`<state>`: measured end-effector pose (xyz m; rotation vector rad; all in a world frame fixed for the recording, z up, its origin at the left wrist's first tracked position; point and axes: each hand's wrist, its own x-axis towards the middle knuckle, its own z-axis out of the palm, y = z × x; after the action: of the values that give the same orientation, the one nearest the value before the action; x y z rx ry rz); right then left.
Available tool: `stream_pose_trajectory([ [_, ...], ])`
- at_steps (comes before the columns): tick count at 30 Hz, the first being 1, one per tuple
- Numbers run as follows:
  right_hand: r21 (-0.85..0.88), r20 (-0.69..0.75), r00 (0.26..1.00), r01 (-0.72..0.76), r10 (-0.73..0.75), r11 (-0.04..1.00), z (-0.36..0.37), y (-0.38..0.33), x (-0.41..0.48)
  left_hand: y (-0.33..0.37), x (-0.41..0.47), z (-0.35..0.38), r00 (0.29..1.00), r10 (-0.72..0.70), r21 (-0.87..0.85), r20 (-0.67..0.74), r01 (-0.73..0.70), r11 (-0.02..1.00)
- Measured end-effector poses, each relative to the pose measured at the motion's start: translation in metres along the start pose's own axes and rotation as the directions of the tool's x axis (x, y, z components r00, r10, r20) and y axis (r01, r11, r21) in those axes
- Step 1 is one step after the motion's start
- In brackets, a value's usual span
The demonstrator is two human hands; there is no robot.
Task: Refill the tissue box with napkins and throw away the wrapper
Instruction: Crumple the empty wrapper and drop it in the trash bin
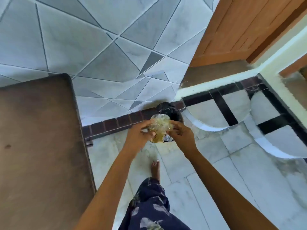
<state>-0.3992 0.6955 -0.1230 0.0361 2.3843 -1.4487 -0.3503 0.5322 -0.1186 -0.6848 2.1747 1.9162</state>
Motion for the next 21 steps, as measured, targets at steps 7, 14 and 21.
stream_pose_trajectory([
  [7,0.036,0.154,0.977,-0.157,0.15,0.987,-0.016,0.047,0.098,-0.021,0.1,0.053,0.984,-0.083,-0.027,-0.16,0.08,0.996],
  [14,-0.001,0.228,0.942,-0.253,0.247,0.967,-0.03,0.114,0.176,-0.054,0.183,0.112,0.948,-0.246,0.016,-0.201,0.254,0.967],
  [21,-0.021,0.158,0.854,-0.499,0.495,0.867,-0.027,0.188,0.249,-0.097,0.246,0.165,0.889,-0.369,-0.001,-0.27,0.383,0.924],
])
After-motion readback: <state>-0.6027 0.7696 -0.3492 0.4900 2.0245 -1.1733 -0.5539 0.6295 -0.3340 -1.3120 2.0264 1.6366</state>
